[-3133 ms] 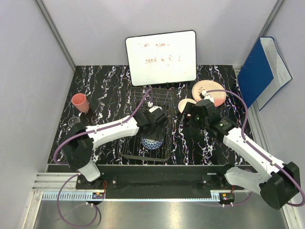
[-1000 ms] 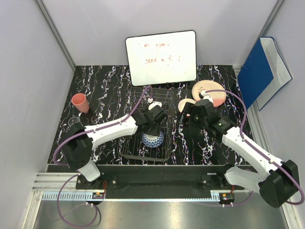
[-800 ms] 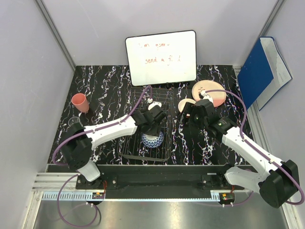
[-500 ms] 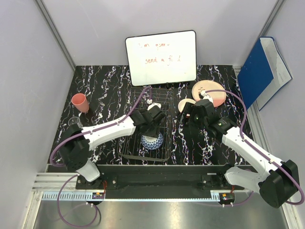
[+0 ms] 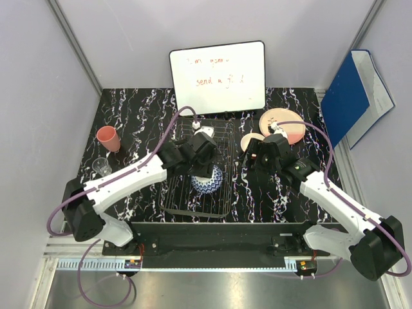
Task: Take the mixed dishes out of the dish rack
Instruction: Pick up the bowl from the dish rack.
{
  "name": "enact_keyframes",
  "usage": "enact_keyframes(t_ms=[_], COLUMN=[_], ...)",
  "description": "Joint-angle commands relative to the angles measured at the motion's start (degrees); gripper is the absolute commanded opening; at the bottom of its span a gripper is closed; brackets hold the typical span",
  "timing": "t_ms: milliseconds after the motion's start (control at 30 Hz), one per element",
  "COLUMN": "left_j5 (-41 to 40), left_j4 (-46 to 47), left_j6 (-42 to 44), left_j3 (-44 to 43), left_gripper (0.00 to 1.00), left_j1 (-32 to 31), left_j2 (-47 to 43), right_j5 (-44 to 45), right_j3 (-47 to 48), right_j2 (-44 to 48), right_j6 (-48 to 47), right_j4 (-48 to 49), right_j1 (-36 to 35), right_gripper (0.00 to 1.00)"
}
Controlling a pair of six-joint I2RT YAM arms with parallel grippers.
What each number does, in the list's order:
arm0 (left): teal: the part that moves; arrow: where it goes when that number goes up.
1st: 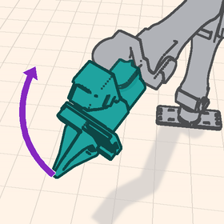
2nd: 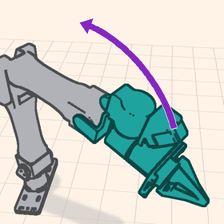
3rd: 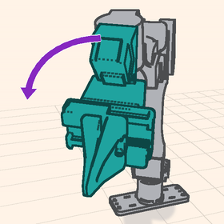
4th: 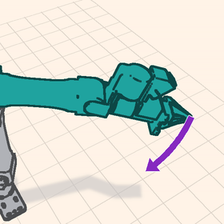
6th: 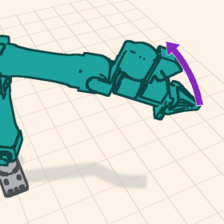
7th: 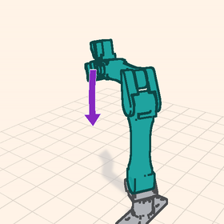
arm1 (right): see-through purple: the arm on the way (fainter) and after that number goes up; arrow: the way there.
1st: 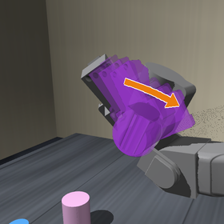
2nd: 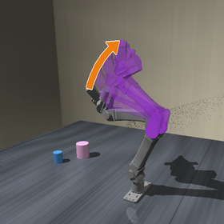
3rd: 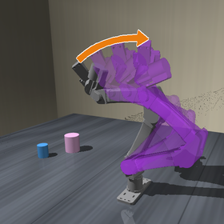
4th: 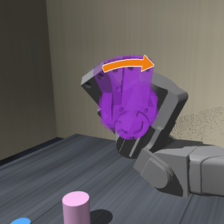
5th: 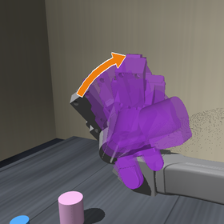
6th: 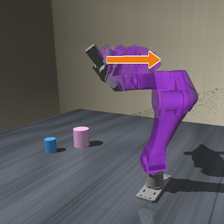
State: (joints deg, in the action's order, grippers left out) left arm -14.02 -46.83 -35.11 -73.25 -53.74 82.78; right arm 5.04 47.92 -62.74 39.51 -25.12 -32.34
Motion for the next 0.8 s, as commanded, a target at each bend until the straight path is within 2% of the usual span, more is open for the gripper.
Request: enact_keyframes(t_ms=[0, 133, 233, 367, 467, 533, 567, 633, 767], left_j5=[2.9, 9.8, 19.6, 32.6, 38.4, 41.9, 45.1, 48.2, 51.4], left_j4=[2.8, 9.5, 19.0, 36.3, 46.5, 53.6, 62.2, 71.0, 85.3], left_j6=[0.9, 0.6, -2.1, -7.0, -11.4, -16.0, -18.0, -23.8, -30.1], left_j3=[-2.1, 2.0, 8.9, 19.5, 24.7, 27.4, 30.4, 33.6, 34.1], left_gripper=[0.00, 0.00, 0.00, 0.00, 0.00, 0.00, 0.00, 0.00, 0.00], left_j1=[1.1, 4.6, 9.9, 18.0, 21.9, 24.0, 24.6, 26.0, 27.0], left_j2=[-3.9, -9.4, -13.8, -22.5, -25.8, -26.8, -27.9, -28.5, -27.0], right_j5=[-0.3, -0.1, -0.2, -1.3, -2.9, -4.8, -4.9, -6.9, -7.5], right_j3=[0.9, 1.0, 1.1, 0.2, -2.3, -3.2, -3.9, -4.3, -5.5], right_j2=[2.4, 6.6, 10.0, 14.4, 18.2, 20.2, 20.7, 22.0, 24.0], right_j6=[0.1, -0.2, 0.1, 0.9, 1.4, 1.9, 2.2, 2.6, 2.9], right_j4=[1.6, 2.4, 3.3, 5.3, 9.7, 11.5, 13.0, 14.3, 16.3], right_j1=[-0.5, -0.5, -0.5, -0.4, -0.4, -0.4, -0.4, -0.5, -0.4], right_gripper=[0.87, 0.88, 0.88, 0.88, 0.88, 0.88, 0.88, 0.87, 0.87])
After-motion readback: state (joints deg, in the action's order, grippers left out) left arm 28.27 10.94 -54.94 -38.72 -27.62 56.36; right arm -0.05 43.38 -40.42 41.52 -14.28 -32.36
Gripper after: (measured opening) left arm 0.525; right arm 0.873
